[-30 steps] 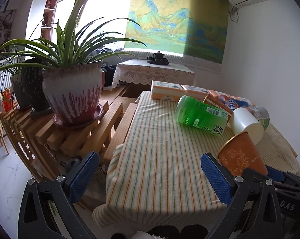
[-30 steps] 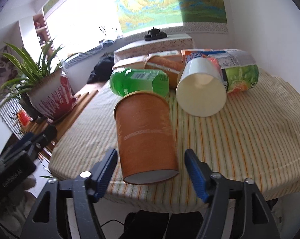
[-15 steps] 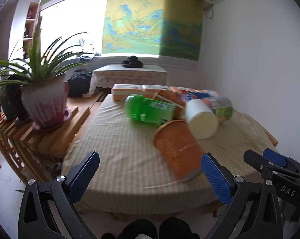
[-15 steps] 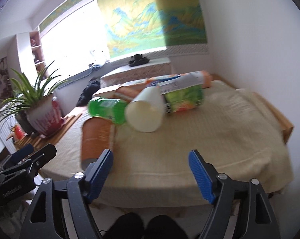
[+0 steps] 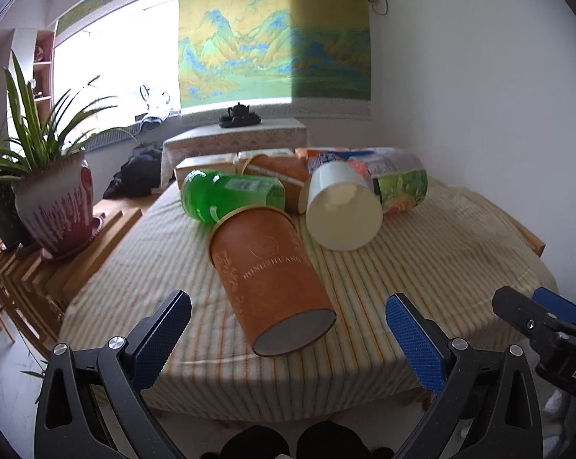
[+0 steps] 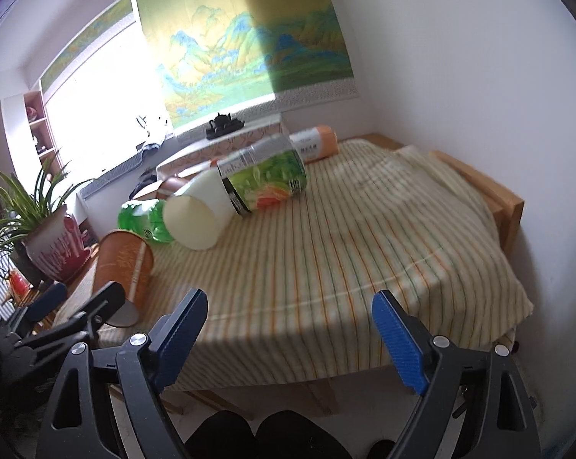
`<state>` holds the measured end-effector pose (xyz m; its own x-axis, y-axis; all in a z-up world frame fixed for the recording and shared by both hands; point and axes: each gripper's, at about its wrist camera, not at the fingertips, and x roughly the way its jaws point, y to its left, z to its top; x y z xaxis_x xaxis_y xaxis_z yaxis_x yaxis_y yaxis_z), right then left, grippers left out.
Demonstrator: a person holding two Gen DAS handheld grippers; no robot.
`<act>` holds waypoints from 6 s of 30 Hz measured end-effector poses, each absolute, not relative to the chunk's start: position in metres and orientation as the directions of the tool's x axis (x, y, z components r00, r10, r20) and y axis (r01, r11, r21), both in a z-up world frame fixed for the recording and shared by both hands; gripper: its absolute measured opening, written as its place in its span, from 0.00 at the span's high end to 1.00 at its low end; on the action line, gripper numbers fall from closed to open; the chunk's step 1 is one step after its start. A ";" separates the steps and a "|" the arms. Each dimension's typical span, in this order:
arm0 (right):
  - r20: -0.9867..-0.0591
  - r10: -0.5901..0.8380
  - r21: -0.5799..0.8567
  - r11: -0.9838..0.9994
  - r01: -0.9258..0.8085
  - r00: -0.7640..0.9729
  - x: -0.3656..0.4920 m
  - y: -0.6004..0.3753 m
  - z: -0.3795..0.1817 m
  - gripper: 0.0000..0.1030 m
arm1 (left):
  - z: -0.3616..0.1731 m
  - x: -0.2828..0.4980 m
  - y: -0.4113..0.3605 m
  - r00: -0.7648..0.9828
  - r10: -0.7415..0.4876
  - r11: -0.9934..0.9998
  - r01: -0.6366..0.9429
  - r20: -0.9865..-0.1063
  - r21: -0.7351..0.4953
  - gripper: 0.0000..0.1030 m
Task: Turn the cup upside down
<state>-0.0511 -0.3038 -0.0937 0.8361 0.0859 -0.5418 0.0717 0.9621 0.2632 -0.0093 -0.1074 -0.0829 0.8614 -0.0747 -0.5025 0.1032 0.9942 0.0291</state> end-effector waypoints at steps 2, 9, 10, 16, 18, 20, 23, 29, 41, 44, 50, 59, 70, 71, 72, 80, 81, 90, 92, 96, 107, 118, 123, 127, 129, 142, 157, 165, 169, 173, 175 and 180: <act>-0.548 0.100 0.282 0.957 0.071 0.830 -0.047 -0.308 -0.098 0.17 | -0.088 -0.007 -0.110 0.868 -0.045 0.995 0.081 -0.494 0.051 0.01; -0.542 0.104 0.308 0.948 0.082 0.834 -0.043 -0.316 -0.103 0.17 | -0.094 -0.001 -0.111 0.868 -0.006 0.994 0.061 -0.496 0.095 0.16; -0.542 0.101 0.306 0.948 0.084 0.834 -0.042 -0.316 -0.103 0.17 | -0.095 -0.001 -0.110 0.865 0.002 0.992 0.059 -0.502 0.107 0.17; -0.529 0.111 0.325 0.942 0.080 0.841 -0.040 -0.313 -0.102 0.17 | -0.097 0.000 -0.098 0.853 0.009 0.990 0.066 -0.521 0.125 0.36; -0.525 0.112 0.325 0.942 0.077 0.844 -0.041 -0.310 -0.100 0.17 | -0.096 0.000 -0.094 0.852 0.001 0.991 0.071 -0.524 0.118 0.36; -0.525 0.108 0.320 0.944 0.078 0.844 -0.041 -0.308 -0.100 0.17 | -0.092 -0.003 -0.092 0.857 0.002 0.987 0.080 -0.515 0.136 0.36; -0.523 0.100 0.311 0.947 0.080 0.846 -0.040 -0.308 -0.099 0.17 | -0.082 -0.005 -0.088 0.862 -0.006 0.985 0.092 -0.507 0.146 0.37; -0.519 0.109 0.322 0.944 0.076 0.848 -0.039 -0.305 -0.098 0.17 | -0.061 -0.004 -0.079 0.879 -0.029 0.984 0.109 -0.476 0.141 0.37; -0.537 0.104 0.292 0.954 0.069 0.837 -0.032 -0.294 -0.097 0.17 | -0.041 0.016 -0.067 0.884 -0.098 0.989 0.139 -0.456 0.058 0.38; -0.540 0.100 0.282 0.957 0.068 0.836 -0.030 -0.292 -0.095 0.17 | -0.035 0.020 -0.067 0.889 -0.109 0.988 0.144 -0.445 0.045 0.38; -0.537 0.100 0.271 0.961 0.059 0.837 -0.027 -0.289 -0.089 0.17 | -0.023 0.027 -0.066 0.891 -0.144 0.986 0.164 -0.431 0.009 0.38; -0.532 0.086 0.247 0.967 0.058 0.842 -0.026 -0.286 -0.081 0.17 | -0.024 0.036 -0.079 0.865 -0.214 0.974 0.221 -0.453 -0.039 0.38; -0.533 0.071 0.241 0.968 0.071 0.843 -0.029 -0.287 -0.078 0.17 | -0.035 0.050 -0.083 0.828 -0.272 0.961 0.254 -0.491 -0.104 0.38; -0.533 0.070 0.241 0.968 0.072 0.843 -0.029 -0.288 -0.077 0.17 | -0.035 0.051 -0.082 0.826 -0.274 0.961 0.255 -0.494 -0.107 0.38; -0.534 0.071 0.242 0.968 0.072 0.843 -0.029 -0.288 -0.078 0.17 | -0.035 0.052 -0.081 0.823 -0.274 0.961 0.254 -0.498 -0.110 0.38; -0.538 0.078 0.237 0.970 0.062 0.839 -0.024 -0.282 -0.078 0.17 | -0.029 0.044 -0.072 0.804 -0.316 0.949 0.272 -0.503 -0.160 0.38; -0.540 0.080 0.238 0.969 0.061 0.838 -0.023 -0.281 -0.078 0.17 | -0.029 0.044 -0.071 0.801 -0.323 0.946 0.275 -0.504 -0.169 0.38; -0.545 0.081 0.222 0.974 0.050 0.835 -0.019 -0.272 -0.078 0.17 | -0.042 0.063 -0.063 0.780 -0.318 0.948 0.248 -0.539 -0.202 0.38; -0.547 0.082 0.223 0.973 0.051 0.833 -0.019 -0.272 -0.077 0.17 | -0.045 0.066 -0.062 0.776 -0.318 0.948 0.246 -0.544 -0.204 0.38; -0.552 0.083 0.220 0.974 0.049 0.830 -0.016 -0.270 -0.079 0.17 | -0.047 0.071 -0.059 0.774 -0.321 0.947 0.243 -0.545 -0.212 0.38; -0.566 0.091 0.212 0.977 0.038 0.820 -0.005 -0.260 -0.080 0.17 | -0.052 0.082 -0.052 0.767 -0.331 0.943 0.245 -0.549 -0.226 0.26; -0.565 0.116 0.214 0.977 0.009 0.817 0.002 -0.247 -0.079 0.17 | -0.048 0.074 -0.044 0.790 -0.290 0.957 0.239 -0.540 -0.165 0.15; -0.553 0.122 0.204 0.979 -0.008 0.824 0.001 -0.239 -0.072 0.17 | -0.040 0.062 -0.035 0.823 -0.226 0.974 0.201 -0.521 -0.105 0.14; -0.541 0.126 0.188 0.982 -0.026 0.832 -0.001 -0.228 -0.065 0.17 | -0.035 0.053 -0.022 0.841 -0.187 0.982 0.171 -0.508 -0.079 0.08; -0.535 0.130 0.179 0.983 -0.038 0.835 0.000 -0.221 -0.062 0.17 | -0.034 0.050 -0.017 0.848 -0.167 0.986 0.155 -0.502 -0.066 0.08; -0.492 0.126 0.137 0.988 -0.066 0.861 -0.003 -0.194 -0.048 0.08 | -0.041 0.032 0.015 0.856 -0.096 0.995 0.069 -0.507 -0.073 0.00; -0.430 0.024 0.104 0.994 0.023 0.903 -0.006 -0.209 -0.036 0.07 | -0.035 0.025 0.002 0.873 -0.051 0.998 0.033 -0.485 -0.047 0.00; -0.416 -0.001 0.073 0.997 0.035 0.909 -0.003 -0.206 -0.031 0.07 | -0.035 0.025 -0.005 0.871 -0.055 0.998 0.041 -0.488 -0.039 0.00; -0.422 0.015 0.083 0.996 0.022 0.906 -0.002 -0.205 -0.031 0.07 | -0.036 0.027 -0.002 0.870 -0.048 0.999 0.034 -0.490 -0.037 0.00; -0.431 0.028 0.082 0.997 0.008 0.902 0.000 -0.203 -0.034 0.07 | -0.035 0.028 0.001 0.872 -0.045 0.999 0.028 -0.487 -0.041 0.00; -0.434 0.034 0.082 0.997 0.002 0.900 0.001 -0.202 -0.035 0.07 | -0.035 0.028 0.002 0.872 -0.043 0.999 0.027 -0.488 -0.041 0.00; -0.434 0.035 0.081 0.997 0.001 0.900 0.000 -0.200 -0.035 0.07 | -0.034 0.027 0.001 0.875 -0.042 0.999 0.028 -0.482 -0.035 0.00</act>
